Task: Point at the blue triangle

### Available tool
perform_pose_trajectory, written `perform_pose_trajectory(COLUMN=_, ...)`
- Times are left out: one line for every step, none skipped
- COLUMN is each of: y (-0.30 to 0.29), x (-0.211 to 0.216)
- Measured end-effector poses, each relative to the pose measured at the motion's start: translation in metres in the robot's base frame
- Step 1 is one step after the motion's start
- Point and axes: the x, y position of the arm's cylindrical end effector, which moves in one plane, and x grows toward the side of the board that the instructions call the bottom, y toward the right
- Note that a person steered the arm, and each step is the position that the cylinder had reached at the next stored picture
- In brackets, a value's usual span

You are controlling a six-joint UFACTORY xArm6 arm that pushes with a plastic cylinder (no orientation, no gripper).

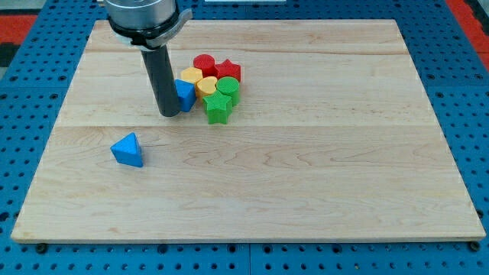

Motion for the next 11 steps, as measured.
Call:
perform_pose_trajectory(y=-0.003, x=0.000)
perform_pose_trajectory(y=-0.037, x=0.022)
perform_pose_trajectory(y=-0.020, x=0.063)
perform_pose_trajectory(y=0.018, x=0.083)
perform_pose_trajectory(y=-0.023, x=0.137)
perform_pose_trajectory(y=-0.083, x=0.157)
perform_pose_trajectory(y=-0.105, x=0.146)
perform_pose_trajectory(y=-0.091, x=0.135)
perform_pose_trajectory(y=-0.075, x=0.110)
perform_pose_trajectory(y=-0.059, x=0.079)
perform_pose_trajectory(y=-0.037, x=0.057)
